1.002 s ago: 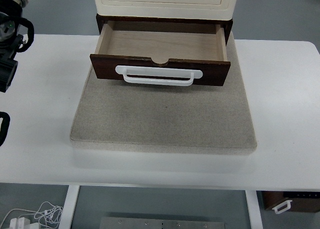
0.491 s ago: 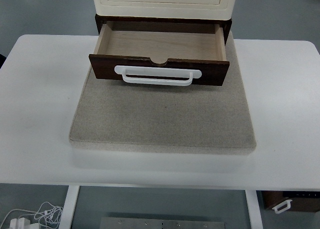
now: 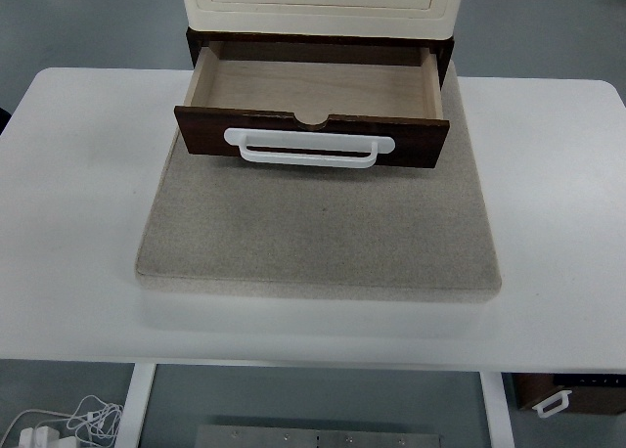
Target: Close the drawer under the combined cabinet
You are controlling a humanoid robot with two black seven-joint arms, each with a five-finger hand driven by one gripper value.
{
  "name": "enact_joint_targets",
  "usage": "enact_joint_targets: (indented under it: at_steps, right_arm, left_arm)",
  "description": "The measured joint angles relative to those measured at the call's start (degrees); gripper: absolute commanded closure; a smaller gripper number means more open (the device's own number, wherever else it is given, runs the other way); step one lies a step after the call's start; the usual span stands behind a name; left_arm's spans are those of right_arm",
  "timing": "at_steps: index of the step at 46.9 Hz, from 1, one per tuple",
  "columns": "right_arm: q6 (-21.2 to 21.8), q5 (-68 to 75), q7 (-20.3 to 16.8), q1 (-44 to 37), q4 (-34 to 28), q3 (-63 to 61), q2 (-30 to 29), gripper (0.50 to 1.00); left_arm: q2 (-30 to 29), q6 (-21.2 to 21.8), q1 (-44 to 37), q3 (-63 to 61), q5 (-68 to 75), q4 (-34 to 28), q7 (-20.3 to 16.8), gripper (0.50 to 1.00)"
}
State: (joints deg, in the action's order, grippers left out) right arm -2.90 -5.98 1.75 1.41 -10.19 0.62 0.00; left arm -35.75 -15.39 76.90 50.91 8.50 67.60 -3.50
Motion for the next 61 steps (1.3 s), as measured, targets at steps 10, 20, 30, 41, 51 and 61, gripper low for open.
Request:
enact_joint_targets:
  at_steps: [10, 20, 30, 41, 51, 61]
  right_arm:
    - [0.0, 0.0, 0.0, 0.0, 0.0, 0.0, 0.0, 0.548]
    - [0.0, 0.0, 0.0, 0.0, 0.0, 0.0, 0.0, 0.548]
    - [0.0, 0.0, 0.0, 0.0, 0.0, 0.0, 0.0, 0.548]
    - [0.0, 0.0, 0.0, 0.0, 0.0, 0.0, 0.0, 0.548]
    - [0.0, 0.0, 0.0, 0.0, 0.0, 0.0, 0.0, 0.548]
    - [0.0, 0.0, 0.0, 0.0, 0.0, 0.0, 0.0, 0.548]
  left_arm:
    - [-0.7, 0.1, 5.3, -9.8, 0.4, 7.2, 0.0, 0.500]
    - [-0.4, 3.6, 8.5, -17.8, 0.4, 15.4, 0.8, 0.500]
    - [0.1, 4.8, 11.9, -25.0, 0.3, 20.8, 5.5, 0.500]
    - [2.0, 4.8, 13.8, -30.5, 0.2, 24.4, 12.3, 0.500]
    - [6.7, 4.2, 13.9, -34.1, -0.6, 24.7, 22.4, 0.500]
    - [8.1, 1.8, 14.0, -40.8, -0.6, 25.2, 28.9, 0.500]
